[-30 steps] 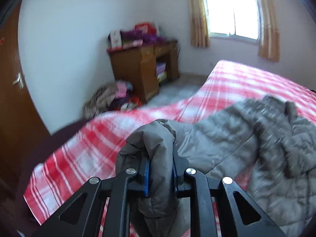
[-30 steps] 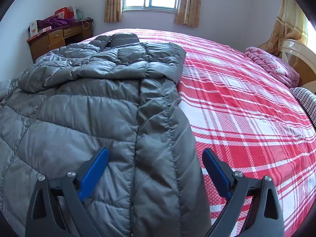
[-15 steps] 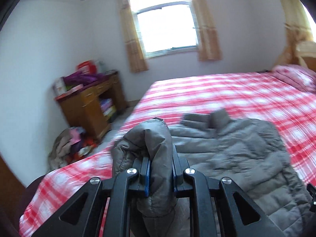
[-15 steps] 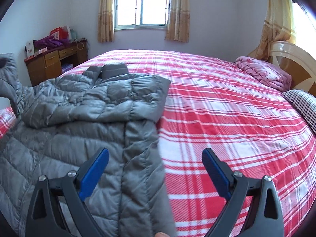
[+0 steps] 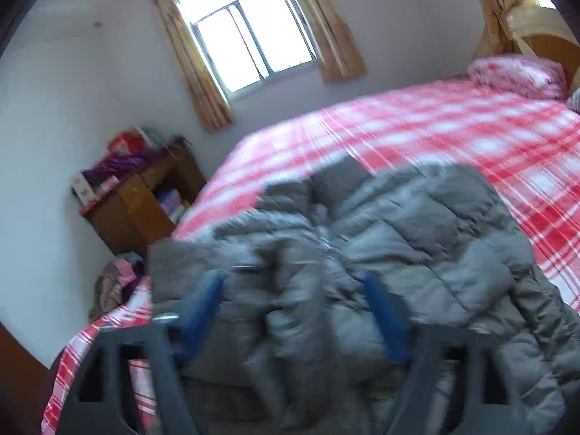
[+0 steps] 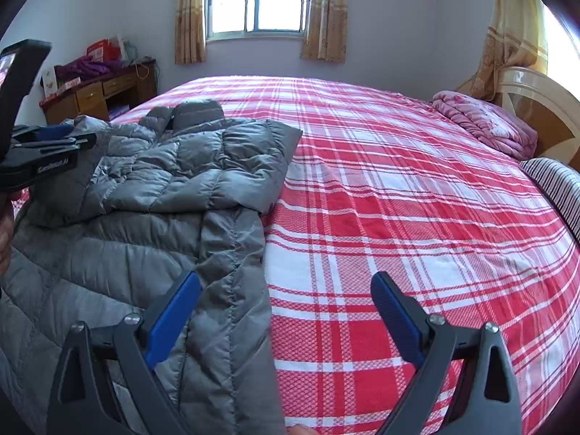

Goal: Fold large clothes

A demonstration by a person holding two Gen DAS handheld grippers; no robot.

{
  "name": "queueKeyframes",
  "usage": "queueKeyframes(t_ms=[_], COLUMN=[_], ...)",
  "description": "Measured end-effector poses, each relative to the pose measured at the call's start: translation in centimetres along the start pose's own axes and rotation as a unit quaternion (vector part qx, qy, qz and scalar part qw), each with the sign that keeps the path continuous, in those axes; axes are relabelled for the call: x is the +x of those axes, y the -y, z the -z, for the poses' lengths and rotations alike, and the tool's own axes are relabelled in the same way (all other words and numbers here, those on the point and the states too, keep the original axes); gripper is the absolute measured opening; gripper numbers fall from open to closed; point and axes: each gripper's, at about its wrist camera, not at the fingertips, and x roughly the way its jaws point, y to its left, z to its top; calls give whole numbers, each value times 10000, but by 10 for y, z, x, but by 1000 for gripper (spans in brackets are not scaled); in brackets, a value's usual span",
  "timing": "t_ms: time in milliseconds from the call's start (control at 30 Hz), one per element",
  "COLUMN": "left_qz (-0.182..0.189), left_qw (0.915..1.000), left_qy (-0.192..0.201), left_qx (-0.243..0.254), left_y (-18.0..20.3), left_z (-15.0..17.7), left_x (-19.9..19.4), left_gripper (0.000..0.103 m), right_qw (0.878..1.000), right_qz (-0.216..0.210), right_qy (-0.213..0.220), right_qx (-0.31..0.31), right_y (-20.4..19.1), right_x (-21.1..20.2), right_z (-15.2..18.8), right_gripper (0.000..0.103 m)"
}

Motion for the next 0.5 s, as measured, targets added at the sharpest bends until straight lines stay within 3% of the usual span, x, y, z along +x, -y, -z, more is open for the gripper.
queueKeyframes(t_ms=[133,233,333,500], left_qz=[-118,-344,-856,-1549], left_qw=[9990,9975,9932,9691], left_qy=[359,344,-123,-1311], left_qx=[-226,-511,-779,-1404], left_y=[-43,-82,-124,-173], left_z=[2,12,38,93], left_x=[-19,-17,9,60], left_gripper=[95,97,97,97], right_qw=[9999,9995,9986,9948], right_qz=[-28,-271,-506,-1007], right_qy=[-74,-90,-41,-24], right_qx=[-82,-93,-148,-158], right_y=[-6,-19,-39,-79], right_x=[1,-2,-6,2], right_z=[-10,-26,-44,-69], right_gripper=[97,97,97,97])
